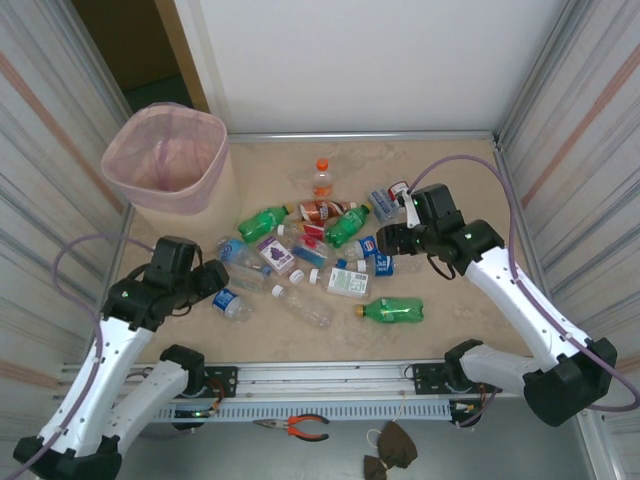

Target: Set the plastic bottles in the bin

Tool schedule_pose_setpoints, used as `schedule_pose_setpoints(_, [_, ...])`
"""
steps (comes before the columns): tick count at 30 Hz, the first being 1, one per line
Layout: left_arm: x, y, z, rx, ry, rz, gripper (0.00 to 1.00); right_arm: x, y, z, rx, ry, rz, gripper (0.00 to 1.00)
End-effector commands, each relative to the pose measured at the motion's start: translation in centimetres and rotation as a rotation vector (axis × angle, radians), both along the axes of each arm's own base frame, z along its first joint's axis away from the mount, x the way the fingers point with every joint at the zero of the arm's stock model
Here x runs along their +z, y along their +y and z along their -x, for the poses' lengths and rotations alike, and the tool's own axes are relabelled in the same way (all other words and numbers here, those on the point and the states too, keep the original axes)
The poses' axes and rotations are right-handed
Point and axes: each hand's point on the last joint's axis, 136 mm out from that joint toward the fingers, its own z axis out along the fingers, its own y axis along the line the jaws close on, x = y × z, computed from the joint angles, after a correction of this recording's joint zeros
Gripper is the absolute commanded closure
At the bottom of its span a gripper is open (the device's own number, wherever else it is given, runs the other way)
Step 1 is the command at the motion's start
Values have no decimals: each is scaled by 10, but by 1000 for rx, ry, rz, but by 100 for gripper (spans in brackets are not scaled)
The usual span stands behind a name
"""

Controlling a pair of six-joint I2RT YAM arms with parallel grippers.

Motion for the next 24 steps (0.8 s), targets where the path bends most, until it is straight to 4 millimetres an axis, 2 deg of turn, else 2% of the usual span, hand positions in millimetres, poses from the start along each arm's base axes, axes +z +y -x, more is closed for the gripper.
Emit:
schedule_pose_setpoints(1, [-30, 8, 14, 132, 119, 51, 30, -3, 2, 3, -7, 3, -18, 21])
schedule_pose_setpoints(7, [-70, -4, 12, 167, 214, 205, 31, -6, -2, 6, -19, 0, -8, 21])
schedule_pose_setpoints(17, [-98, -9, -4, 184, 278, 251, 22, -5, -3, 3, -29, -11, -2, 21])
schedule_pose_setpoints(24, [-120, -6, -7, 244, 308, 287, 23, -1, -4, -1, -37, -27, 10, 21])
